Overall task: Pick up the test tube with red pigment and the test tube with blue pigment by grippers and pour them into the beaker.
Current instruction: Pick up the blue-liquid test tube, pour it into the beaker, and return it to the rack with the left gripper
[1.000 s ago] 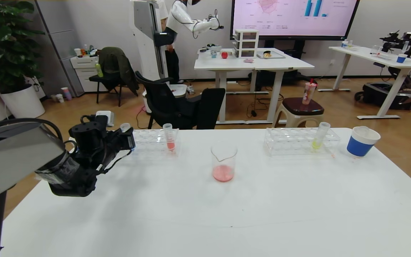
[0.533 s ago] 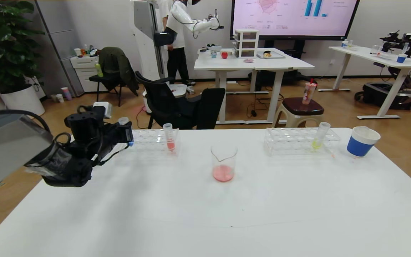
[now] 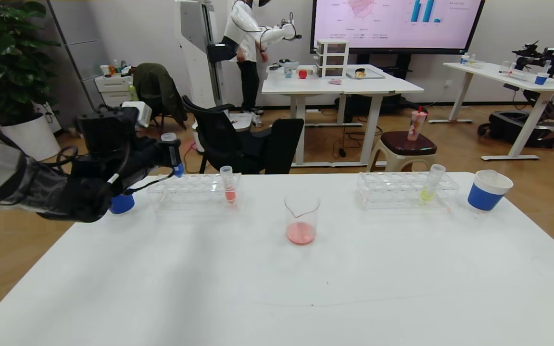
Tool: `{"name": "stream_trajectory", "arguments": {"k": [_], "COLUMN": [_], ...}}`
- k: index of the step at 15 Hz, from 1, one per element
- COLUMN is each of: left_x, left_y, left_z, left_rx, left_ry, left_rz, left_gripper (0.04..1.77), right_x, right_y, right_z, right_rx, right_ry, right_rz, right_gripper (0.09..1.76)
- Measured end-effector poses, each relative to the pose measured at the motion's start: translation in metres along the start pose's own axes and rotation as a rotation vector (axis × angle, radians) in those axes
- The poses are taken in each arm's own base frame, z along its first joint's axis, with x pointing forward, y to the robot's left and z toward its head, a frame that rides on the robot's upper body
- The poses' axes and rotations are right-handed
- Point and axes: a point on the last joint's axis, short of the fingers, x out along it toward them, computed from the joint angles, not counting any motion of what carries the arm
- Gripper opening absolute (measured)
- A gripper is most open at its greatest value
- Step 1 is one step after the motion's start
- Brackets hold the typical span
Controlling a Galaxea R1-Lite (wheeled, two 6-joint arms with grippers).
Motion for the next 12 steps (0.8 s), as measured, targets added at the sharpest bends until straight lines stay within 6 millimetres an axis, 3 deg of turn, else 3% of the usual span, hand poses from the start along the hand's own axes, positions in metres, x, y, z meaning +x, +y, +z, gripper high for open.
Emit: {"name": "stream_trajectory", "arguments": {"k": [5, 8, 12], "left_x": [-0.025, -0.034, -0.02], "left_y": [-0.083, -0.133, -0.165], "left_z": [0.053, 0.052, 0.026], "left_rx": [0.013, 0.029, 0.174], "left_ry": [-0.075, -0.12, -0.246], "left_rz": [-0.214, -0.348, -0.459], "left_gripper": [0.51, 0.51, 0.51], "right_x": [0.0, 0.0, 0.0], "right_y": [0.0, 0.0, 0.0], "right_z": [0.0, 0.0, 0.0], "right_rx": [0.0, 0.0, 0.0], "right_ry": [0.0, 0.0, 0.0], "right_rz": [0.0, 0.0, 0.0], "right_gripper": [1.74, 1.74, 1.74]}}
